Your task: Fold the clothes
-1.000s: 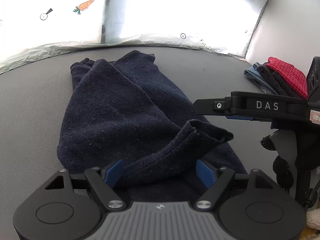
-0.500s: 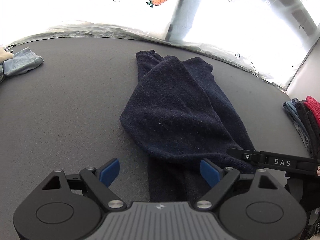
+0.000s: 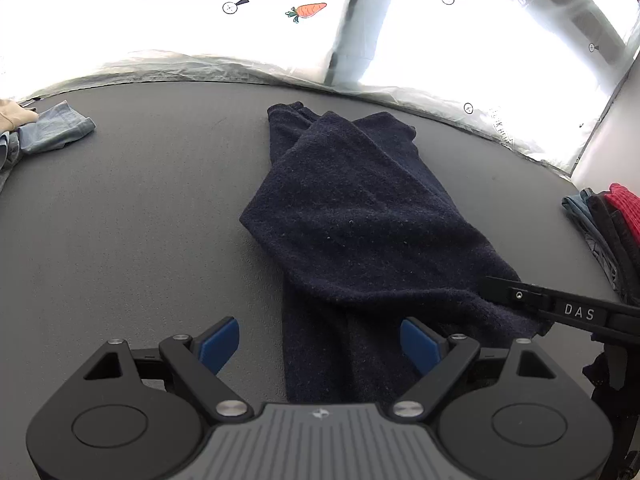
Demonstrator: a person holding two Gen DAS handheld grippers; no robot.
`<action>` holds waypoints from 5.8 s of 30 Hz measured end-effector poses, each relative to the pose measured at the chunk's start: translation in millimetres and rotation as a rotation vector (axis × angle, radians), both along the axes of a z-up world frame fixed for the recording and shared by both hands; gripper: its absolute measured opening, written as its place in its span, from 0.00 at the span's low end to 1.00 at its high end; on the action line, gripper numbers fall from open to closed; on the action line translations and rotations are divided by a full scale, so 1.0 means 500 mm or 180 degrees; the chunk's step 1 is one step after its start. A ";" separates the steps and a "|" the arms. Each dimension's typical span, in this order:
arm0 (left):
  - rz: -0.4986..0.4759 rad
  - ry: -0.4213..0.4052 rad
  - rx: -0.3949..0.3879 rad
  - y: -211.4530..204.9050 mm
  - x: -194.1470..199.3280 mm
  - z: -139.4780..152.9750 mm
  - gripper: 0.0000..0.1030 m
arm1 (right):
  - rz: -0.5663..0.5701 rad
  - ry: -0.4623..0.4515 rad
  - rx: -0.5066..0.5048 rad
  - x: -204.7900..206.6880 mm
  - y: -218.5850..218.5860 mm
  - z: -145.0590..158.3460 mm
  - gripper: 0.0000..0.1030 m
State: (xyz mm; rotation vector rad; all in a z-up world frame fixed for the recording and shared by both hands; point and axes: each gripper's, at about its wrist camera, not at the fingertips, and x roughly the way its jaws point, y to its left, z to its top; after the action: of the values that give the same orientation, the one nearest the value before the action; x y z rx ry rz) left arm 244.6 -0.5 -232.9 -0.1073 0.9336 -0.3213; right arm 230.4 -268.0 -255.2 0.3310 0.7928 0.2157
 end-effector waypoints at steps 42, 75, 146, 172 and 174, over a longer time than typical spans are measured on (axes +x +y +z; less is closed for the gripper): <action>0.0474 0.0026 0.0334 -0.089 -0.040 0.000 0.86 | 0.0081 0.0074 -0.0324 -0.091 -0.108 0.016 0.17; 0.0736 0.0510 0.0348 -0.041 0.259 -0.124 1.00 | 0.0213 0.0033 -0.0226 0.464 -0.024 -0.033 0.26; 0.0586 0.0445 -0.2009 0.082 -0.180 0.108 0.13 | -0.0251 0.0409 0.3156 -0.183 -0.252 0.002 0.16; 0.0682 0.0222 -0.1930 0.013 0.160 0.081 0.14 | -0.0353 0.0338 0.3122 0.118 -0.280 -0.033 0.17; 0.0729 0.0295 -0.1934 0.004 0.216 0.063 0.14 | -0.0428 0.0433 0.3178 0.166 -0.284 -0.051 0.17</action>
State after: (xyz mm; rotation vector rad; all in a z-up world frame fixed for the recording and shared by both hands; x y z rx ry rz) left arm 352.6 1.4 -201.2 -0.7863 0.8798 -0.3804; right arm 313.4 -410.1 -280.7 1.3468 0.7449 0.4598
